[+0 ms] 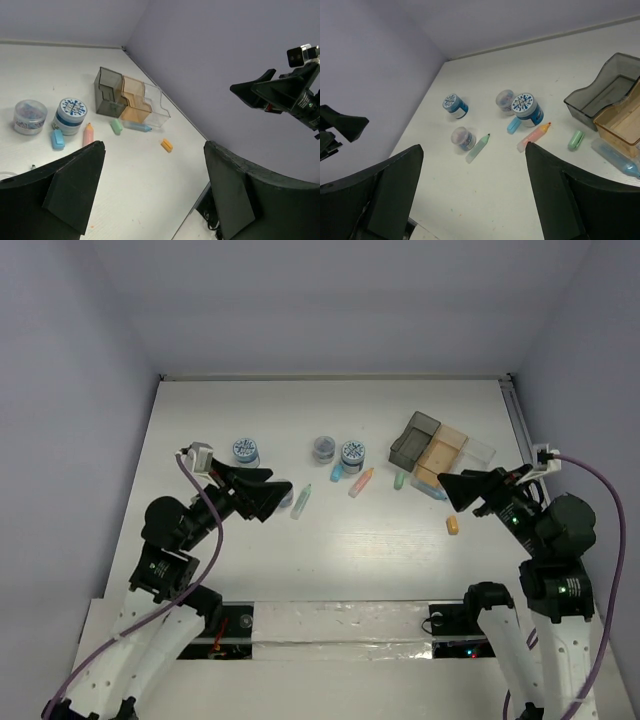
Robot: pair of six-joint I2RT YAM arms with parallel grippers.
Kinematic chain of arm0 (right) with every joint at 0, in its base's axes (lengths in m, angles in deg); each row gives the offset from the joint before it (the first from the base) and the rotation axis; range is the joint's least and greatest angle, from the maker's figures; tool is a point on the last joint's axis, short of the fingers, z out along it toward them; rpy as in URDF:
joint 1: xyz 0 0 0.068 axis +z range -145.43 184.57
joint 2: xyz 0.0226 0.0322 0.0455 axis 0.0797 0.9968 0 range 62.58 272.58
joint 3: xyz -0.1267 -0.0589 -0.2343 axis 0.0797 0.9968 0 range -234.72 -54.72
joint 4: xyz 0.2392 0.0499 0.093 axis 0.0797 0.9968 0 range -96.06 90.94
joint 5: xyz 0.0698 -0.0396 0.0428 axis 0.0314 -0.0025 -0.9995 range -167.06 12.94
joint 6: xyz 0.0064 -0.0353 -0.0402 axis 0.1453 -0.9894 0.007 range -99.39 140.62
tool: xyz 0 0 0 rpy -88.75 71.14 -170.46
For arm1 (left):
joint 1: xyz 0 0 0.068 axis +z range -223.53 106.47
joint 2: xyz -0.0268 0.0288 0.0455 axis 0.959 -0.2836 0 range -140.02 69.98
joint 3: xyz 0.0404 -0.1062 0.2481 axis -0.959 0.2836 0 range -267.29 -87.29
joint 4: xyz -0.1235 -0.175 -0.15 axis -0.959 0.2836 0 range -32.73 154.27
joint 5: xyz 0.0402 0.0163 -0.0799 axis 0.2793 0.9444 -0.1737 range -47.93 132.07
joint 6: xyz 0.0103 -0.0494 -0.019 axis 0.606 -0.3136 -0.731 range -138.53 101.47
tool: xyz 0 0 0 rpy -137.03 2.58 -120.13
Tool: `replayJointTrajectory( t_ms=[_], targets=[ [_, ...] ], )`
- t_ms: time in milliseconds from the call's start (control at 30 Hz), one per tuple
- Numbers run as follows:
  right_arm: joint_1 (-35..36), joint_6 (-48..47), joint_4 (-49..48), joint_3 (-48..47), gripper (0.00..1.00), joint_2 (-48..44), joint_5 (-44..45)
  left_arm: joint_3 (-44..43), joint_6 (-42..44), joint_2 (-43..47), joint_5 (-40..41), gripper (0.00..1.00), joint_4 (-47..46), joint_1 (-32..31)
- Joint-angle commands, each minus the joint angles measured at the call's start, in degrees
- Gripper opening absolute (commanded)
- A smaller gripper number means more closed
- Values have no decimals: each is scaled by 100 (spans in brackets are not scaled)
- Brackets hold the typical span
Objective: Sort the stationery into containers
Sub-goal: Move the pen cap to the center of the board.
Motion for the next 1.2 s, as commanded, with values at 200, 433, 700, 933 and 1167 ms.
replayJointTrajectory(
  t_ms=[200, 433, 700, 933, 1167],
  targets=[
    [7, -15, -636, 459, 21, 0, -17, 609, -545, -1094, -80, 27, -2192, -425],
    [7, -121, -750, 599, 2, 114, 53, -5, 677, -2947, 2914, 0, -1481, -2236],
    [7, -68, -1093, 942, 4, 325, -140, -647, 1266, -4900, 3780, 15, -1400, -2571],
    [7, -173, -1225, 1136, 25, 422, -202, -1517, 1952, -6604, 4097, 40, -1514, -2624],
    [7, -226, -1287, 1302, 36, 440, -246, -2422, 2418, -7591, 3903, 43, -1489, -2624]
  ],
)
